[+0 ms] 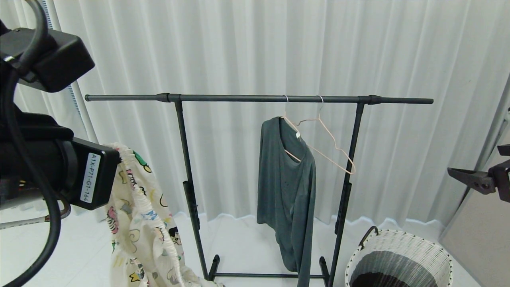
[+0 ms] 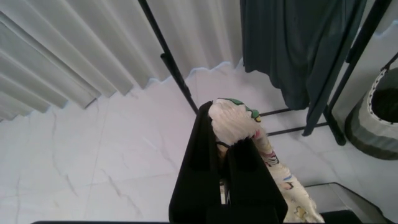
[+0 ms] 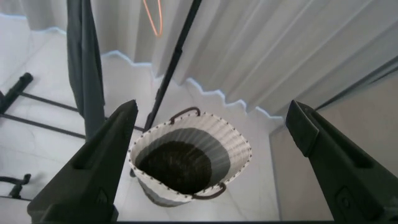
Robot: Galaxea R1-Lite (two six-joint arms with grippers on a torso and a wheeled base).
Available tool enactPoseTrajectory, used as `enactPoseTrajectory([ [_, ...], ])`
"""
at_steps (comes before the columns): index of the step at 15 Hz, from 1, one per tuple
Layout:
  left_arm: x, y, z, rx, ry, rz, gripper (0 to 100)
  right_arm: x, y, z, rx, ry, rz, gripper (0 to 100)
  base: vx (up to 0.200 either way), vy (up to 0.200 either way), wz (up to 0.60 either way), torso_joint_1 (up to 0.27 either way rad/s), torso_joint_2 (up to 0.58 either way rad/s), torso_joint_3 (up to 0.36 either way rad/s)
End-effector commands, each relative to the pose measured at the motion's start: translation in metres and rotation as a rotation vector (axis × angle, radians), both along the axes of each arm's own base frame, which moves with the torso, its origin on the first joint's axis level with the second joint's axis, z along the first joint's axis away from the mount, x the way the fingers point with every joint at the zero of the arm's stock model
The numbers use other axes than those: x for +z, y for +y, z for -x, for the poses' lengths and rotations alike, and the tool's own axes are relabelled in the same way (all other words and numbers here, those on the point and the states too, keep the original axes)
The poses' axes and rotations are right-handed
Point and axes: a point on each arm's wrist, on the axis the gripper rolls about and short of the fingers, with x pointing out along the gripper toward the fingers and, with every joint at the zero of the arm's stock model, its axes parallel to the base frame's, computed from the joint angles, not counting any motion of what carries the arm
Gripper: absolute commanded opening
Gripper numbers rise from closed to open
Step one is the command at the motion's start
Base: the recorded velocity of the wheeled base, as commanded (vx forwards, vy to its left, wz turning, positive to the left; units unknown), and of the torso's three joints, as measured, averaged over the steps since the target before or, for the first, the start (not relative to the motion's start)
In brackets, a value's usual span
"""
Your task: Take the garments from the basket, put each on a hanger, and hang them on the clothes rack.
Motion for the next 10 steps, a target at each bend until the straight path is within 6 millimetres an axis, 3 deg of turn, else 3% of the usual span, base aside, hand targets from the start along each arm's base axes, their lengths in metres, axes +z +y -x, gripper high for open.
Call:
enactPoseTrajectory([
  [1, -0.0010, -0.0006, -0.0004, 0.000, 0.004, -0.004, 0, -0.0051, 0.0013, -0.0025, 0.010, 0.017, 0.003, 100, 0.000, 0.000, 0.00, 0.163, -0.33, -0.163],
  [4, -0.0010, -0.0005, -0.0005, 0.001, 0.003, -0.006, 0, -0.0047, 0.0012, -0.0022, 0.017, 0.015, -0.002, 100, 0.000, 0.000, 0.00, 0.056, -0.12, -0.061],
  [7, -0.0003, -0.0002, -0.0001, 0.001, 0.001, -0.004, 0, -0.0045, 0.0012, -0.0022, 0.016, 0.013, -0.001, 100, 0.000, 0.200, 0.00, 0.009, -0.02, -0.009],
  [10, -0.0006, -0.0005, -0.0004, 0.001, 0.002, -0.005, 0, -0.0052, 0.0013, -0.0026, 0.016, 0.016, -0.001, 100, 0.000, 0.000, 0.00, 0.000, 0.00, 0.000],
])
